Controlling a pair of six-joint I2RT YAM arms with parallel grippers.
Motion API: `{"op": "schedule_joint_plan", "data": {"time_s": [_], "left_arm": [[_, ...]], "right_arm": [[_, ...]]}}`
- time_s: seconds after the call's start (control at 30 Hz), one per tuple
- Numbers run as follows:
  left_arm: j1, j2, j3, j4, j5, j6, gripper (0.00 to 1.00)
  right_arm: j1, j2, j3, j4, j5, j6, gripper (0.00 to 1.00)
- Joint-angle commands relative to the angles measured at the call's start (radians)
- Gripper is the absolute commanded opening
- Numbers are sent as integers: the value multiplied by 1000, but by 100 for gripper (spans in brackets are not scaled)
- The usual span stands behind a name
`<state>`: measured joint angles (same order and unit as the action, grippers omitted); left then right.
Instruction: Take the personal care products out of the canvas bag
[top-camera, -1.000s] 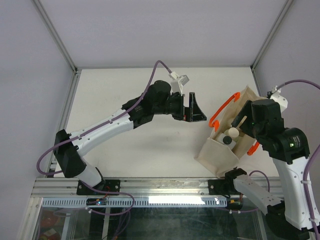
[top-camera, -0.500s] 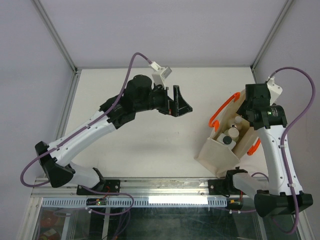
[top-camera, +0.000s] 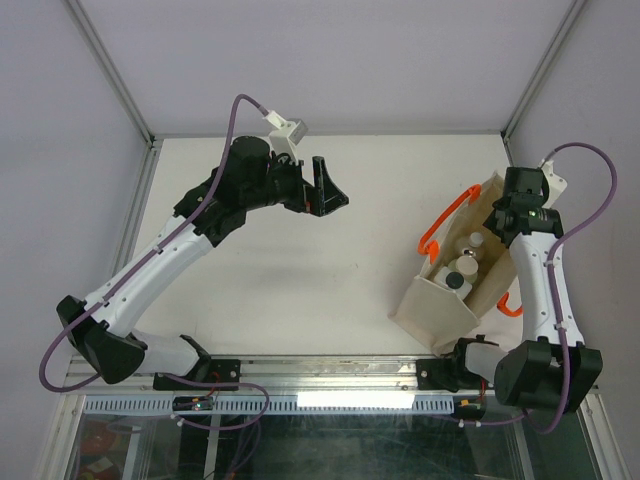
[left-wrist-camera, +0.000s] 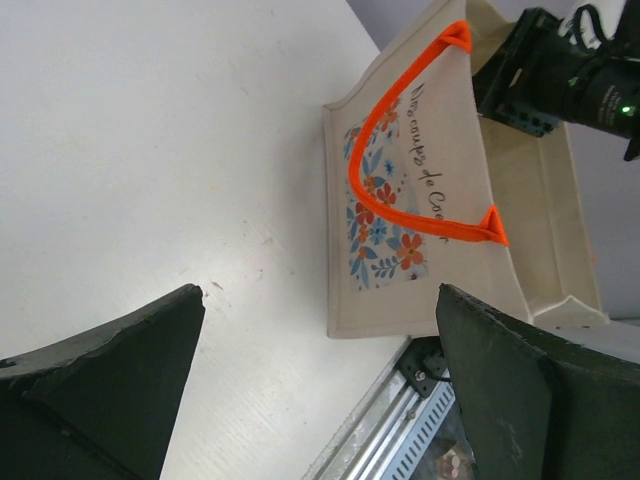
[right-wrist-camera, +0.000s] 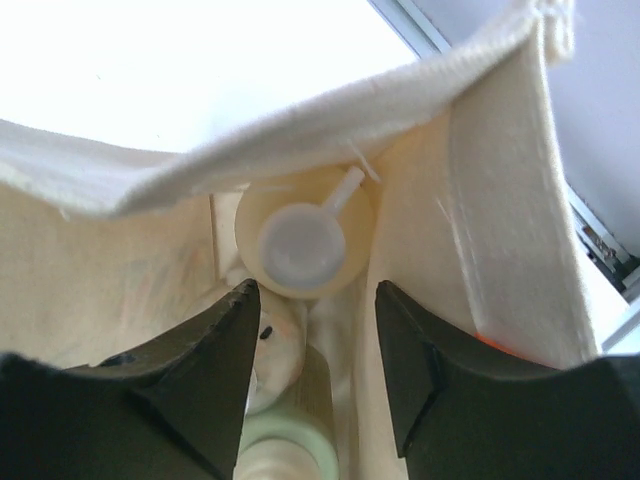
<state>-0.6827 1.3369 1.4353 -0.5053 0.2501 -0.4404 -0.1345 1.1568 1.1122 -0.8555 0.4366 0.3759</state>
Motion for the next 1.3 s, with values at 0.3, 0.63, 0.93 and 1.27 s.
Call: {"op": "schedule_joint_plan", "data": {"time_s": [0.3,0.63,0.93,1.27], "left_arm": [[83,21,50,-21,69,76,99],[85,-28,19,-29,70,51,99],[84,-83,-12,-31,73,7,99],[85,-145,-44,-63,69,-18,99]], "right_arm": [[-17,-13,-139,375,23,-151,48],[-17,-22,-254,525,69,-224,51],[-16,-32,-273,604,20,-339,28],[23,-113,-207,582,2,-413,0]]}}
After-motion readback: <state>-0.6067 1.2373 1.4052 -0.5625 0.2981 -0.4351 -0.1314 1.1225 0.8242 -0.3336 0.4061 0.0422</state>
